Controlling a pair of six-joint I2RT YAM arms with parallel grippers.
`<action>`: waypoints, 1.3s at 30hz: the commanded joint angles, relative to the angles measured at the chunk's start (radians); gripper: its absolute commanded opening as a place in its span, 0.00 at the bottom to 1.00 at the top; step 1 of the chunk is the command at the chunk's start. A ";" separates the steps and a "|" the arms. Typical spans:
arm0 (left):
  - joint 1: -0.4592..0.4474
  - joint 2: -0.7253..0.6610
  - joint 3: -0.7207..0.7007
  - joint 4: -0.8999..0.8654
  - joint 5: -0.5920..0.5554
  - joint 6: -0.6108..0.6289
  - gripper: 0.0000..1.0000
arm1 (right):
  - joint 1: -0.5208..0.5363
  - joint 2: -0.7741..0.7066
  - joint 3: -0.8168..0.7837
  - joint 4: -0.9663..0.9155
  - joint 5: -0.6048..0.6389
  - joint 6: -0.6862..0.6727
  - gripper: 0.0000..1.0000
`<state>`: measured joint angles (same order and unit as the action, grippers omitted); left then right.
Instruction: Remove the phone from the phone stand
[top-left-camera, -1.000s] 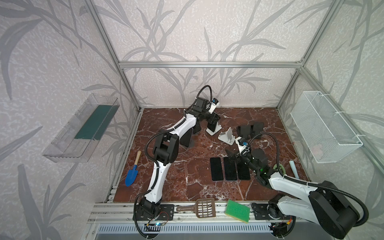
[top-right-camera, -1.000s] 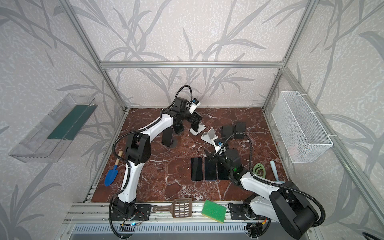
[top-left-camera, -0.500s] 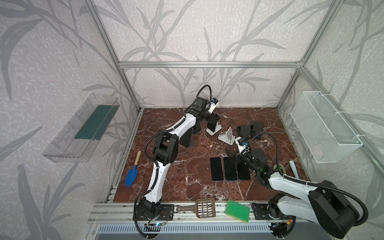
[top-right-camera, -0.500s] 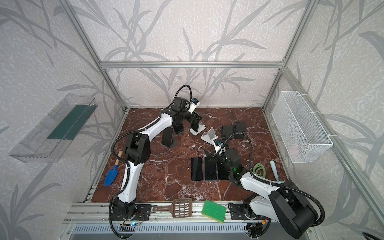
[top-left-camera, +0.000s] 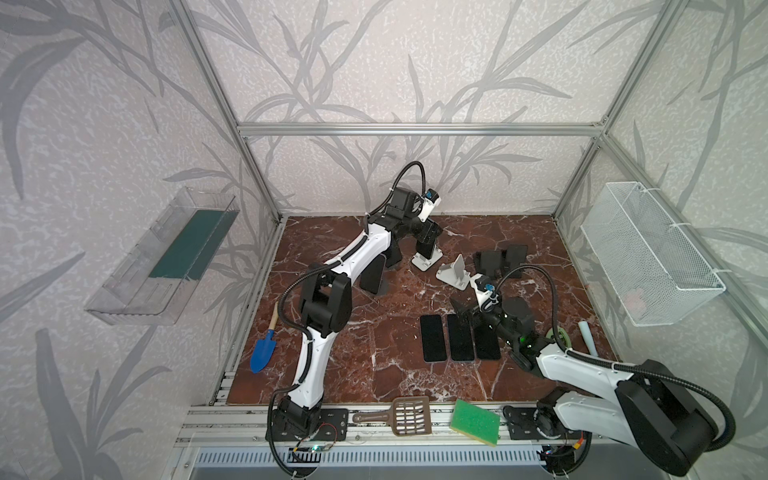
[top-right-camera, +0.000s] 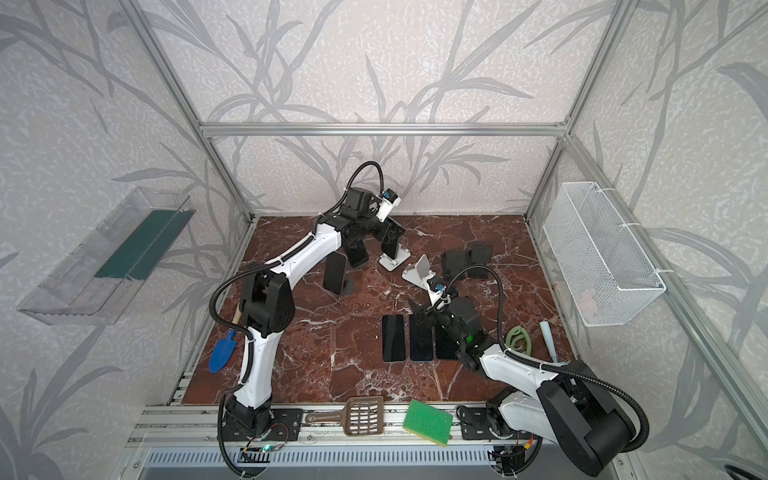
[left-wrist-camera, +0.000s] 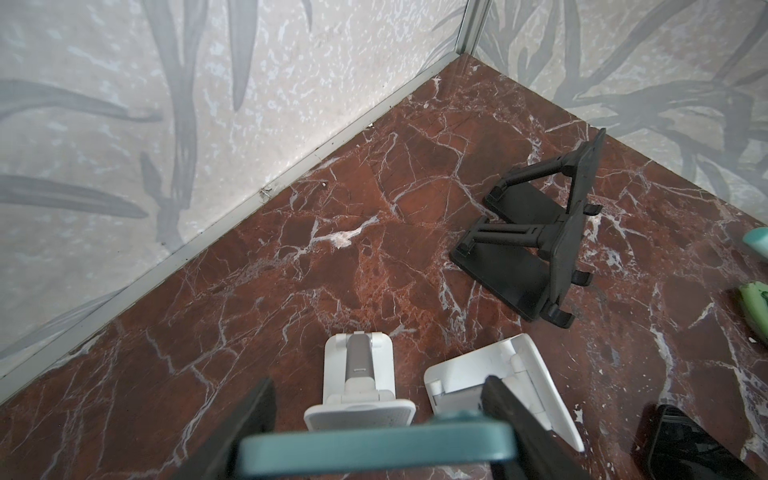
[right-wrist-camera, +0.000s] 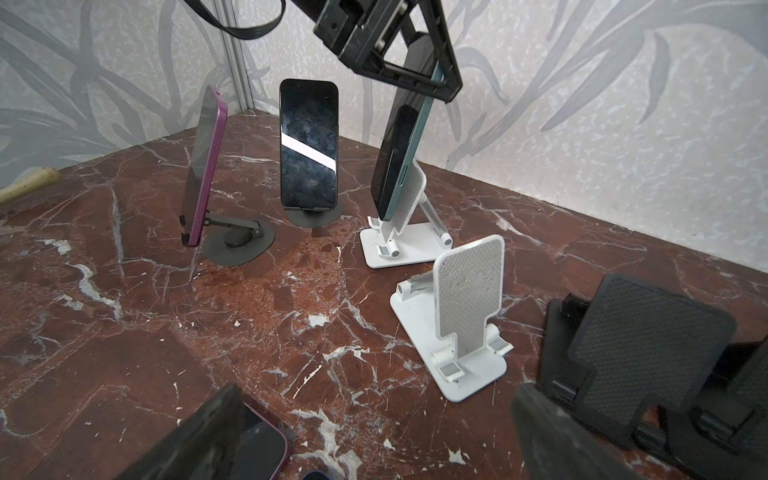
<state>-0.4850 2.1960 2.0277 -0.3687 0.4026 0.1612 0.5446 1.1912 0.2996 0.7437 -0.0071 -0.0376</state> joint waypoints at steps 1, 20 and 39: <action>-0.027 -0.111 -0.020 0.032 -0.039 0.000 0.42 | 0.006 0.001 0.028 0.020 0.015 0.005 0.99; -0.167 -0.521 -0.601 0.037 -0.379 -0.346 0.41 | 0.005 -0.022 0.017 0.024 0.027 0.011 0.99; -0.196 -0.651 -0.754 -0.169 -0.409 -0.503 0.36 | 0.005 -0.021 0.006 0.046 0.046 0.011 0.99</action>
<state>-0.6724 1.5906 1.2903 -0.4973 0.0189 -0.2913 0.5446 1.1717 0.2996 0.7528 0.0273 -0.0303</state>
